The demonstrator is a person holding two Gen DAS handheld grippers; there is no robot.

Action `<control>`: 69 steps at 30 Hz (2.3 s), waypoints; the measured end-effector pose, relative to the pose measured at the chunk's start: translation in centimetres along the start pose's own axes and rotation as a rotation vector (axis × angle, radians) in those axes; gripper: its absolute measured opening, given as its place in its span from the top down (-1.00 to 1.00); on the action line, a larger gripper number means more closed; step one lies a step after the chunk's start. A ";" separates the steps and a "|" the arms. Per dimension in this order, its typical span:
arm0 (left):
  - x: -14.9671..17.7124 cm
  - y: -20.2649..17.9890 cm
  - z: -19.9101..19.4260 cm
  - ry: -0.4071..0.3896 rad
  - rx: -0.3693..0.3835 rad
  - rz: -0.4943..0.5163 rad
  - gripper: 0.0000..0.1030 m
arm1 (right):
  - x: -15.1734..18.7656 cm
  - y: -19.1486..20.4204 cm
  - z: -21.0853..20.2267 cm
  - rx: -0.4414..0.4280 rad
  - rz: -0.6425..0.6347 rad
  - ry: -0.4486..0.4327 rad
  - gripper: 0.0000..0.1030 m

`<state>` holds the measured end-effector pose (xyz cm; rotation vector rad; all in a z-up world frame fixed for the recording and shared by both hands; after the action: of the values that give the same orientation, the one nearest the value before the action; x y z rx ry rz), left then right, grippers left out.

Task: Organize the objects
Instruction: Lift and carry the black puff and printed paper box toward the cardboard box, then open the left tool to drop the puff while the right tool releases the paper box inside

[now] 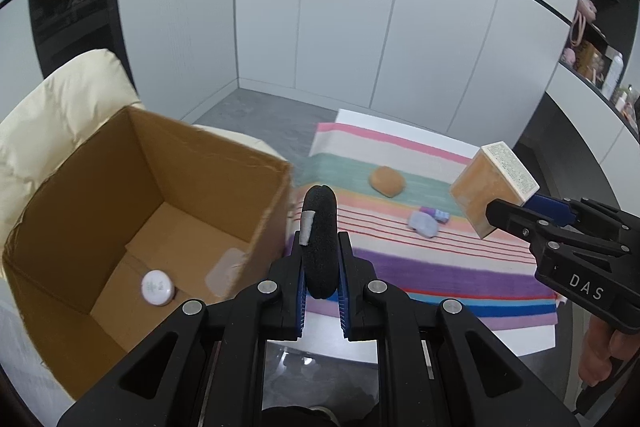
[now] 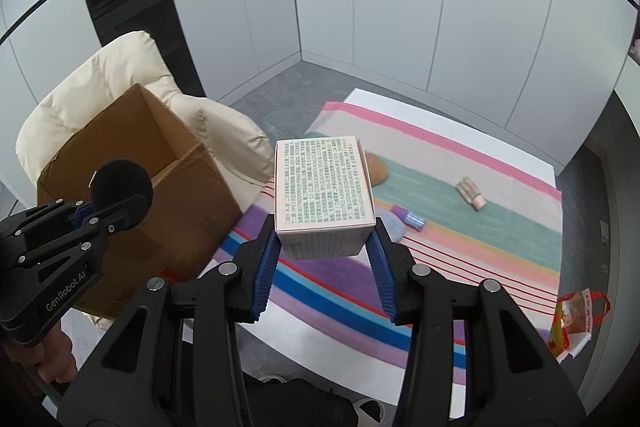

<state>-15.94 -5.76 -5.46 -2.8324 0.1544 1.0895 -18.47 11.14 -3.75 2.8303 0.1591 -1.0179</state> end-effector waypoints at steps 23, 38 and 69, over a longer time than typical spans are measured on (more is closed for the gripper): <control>2.4 9.3 -2.6 -0.001 -0.122 -0.120 0.74 | -1.2 9.5 1.5 -0.095 -0.120 0.000 0.12; 3.4 11.4 -5.8 -0.098 -0.229 -0.105 -0.85 | -1.2 14.6 2.2 -0.148 -0.183 0.009 0.12; 8.5 21.7 -12.0 -0.102 -0.377 -0.311 -1.00 | -0.2 26.3 4.2 -0.259 -0.292 0.040 -0.22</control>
<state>-4.53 -29.32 -3.60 -2.9575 -0.5361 1.2977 -17.45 -15.44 -4.56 2.6387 0.6733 -0.9124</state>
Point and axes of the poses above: each gripper's, at about its wrist camera, not at the fingertips, and z roughly the way its jaws point, y to its left, x to its underside, the point moved 4 cm from there along z, roughly the way its jaws point, and after that the axes turned 3 degrees about z, right-handed, at the moved point
